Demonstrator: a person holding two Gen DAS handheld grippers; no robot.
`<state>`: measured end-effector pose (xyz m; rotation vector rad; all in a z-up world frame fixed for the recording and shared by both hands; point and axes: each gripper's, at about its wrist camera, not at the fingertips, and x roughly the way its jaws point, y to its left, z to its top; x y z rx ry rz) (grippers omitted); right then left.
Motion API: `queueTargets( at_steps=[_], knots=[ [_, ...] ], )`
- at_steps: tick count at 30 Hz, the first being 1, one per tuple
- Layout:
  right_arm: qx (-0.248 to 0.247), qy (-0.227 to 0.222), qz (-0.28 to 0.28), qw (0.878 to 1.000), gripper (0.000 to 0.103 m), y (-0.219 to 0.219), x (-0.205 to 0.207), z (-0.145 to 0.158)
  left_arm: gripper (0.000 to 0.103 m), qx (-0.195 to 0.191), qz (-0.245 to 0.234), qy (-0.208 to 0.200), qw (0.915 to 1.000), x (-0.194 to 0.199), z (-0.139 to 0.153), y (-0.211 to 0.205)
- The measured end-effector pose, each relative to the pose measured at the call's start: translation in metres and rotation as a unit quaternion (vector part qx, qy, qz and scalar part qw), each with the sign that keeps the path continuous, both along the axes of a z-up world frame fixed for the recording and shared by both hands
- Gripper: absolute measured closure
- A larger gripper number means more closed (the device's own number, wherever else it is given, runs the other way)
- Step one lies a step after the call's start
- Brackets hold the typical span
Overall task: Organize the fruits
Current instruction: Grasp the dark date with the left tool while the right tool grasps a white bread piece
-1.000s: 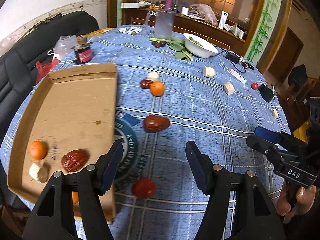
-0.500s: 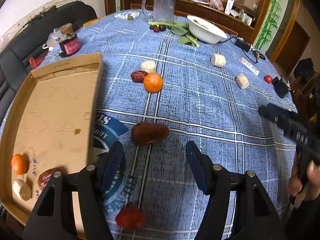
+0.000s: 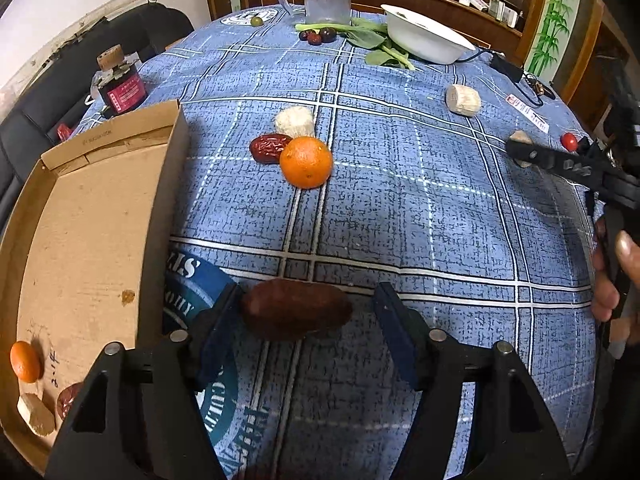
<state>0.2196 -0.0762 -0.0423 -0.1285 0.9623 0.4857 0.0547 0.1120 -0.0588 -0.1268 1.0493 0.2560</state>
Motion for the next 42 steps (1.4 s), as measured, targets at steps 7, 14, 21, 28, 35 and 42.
queueTargets(
  at_steps=[7,14,21,28,35,42],
  knots=[
    [0.012,-0.016,0.019,1.0,0.074,-0.001,-0.029,0.015,0.056,-0.03,-0.018,-0.019,0.9992,-0.004,0.006,-0.002],
    [0.069,-0.026,0.061,0.995,0.075,0.006,-0.085,0.053,0.056,-0.045,-0.02,-0.054,0.9973,-0.029,0.032,-0.002],
    [0.106,-0.033,0.103,0.988,0.075,0.025,-0.144,0.078,0.056,-0.044,-0.005,-0.078,0.9959,-0.061,0.051,0.008],
    [0.1,-0.031,0.136,0.985,0.075,0.049,-0.18,0.081,0.056,-0.026,0.017,-0.097,0.9948,-0.09,0.064,0.021],
    [0.098,-0.021,0.158,0.982,0.075,0.067,-0.202,0.075,0.056,-0.018,0.039,-0.106,0.9935,-0.11,0.067,0.037],
    [0.09,-0.019,0.173,0.981,0.075,0.082,-0.216,0.073,0.056,-0.022,0.054,-0.112,0.992,-0.126,0.066,0.05]
  ],
)
